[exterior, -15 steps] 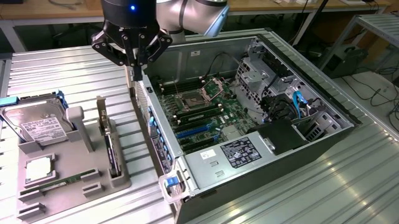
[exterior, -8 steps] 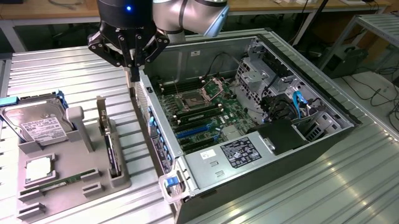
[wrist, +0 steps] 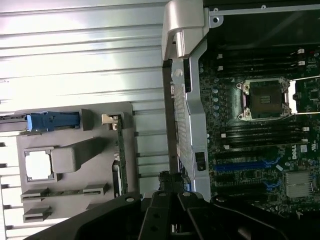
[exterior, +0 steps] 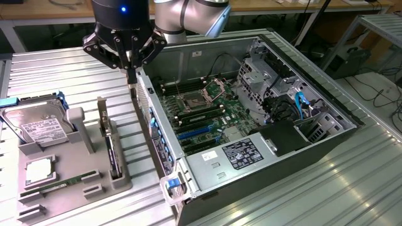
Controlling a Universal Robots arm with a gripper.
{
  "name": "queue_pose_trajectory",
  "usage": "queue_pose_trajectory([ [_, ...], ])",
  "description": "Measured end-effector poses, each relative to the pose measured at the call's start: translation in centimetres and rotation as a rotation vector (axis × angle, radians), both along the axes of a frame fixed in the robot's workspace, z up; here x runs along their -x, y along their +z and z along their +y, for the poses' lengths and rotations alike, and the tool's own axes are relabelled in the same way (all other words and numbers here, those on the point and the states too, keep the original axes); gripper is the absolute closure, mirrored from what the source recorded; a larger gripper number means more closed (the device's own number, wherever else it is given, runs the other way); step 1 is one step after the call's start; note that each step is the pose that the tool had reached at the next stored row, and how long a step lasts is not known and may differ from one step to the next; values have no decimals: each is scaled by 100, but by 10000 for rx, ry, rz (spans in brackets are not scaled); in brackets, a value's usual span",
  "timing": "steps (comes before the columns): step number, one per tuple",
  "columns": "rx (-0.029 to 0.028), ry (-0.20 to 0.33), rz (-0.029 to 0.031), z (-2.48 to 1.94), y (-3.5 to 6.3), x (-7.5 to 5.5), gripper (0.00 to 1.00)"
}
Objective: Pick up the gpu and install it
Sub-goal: 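Reach for the gpu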
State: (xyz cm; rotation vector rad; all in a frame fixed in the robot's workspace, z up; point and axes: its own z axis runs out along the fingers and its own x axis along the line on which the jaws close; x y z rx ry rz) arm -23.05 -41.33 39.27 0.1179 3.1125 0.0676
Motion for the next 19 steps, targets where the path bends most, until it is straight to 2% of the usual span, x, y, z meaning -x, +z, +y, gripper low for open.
queue_pose_trajectory([
  [19, -1, 0, 0, -31, -4, 180, 89],
])
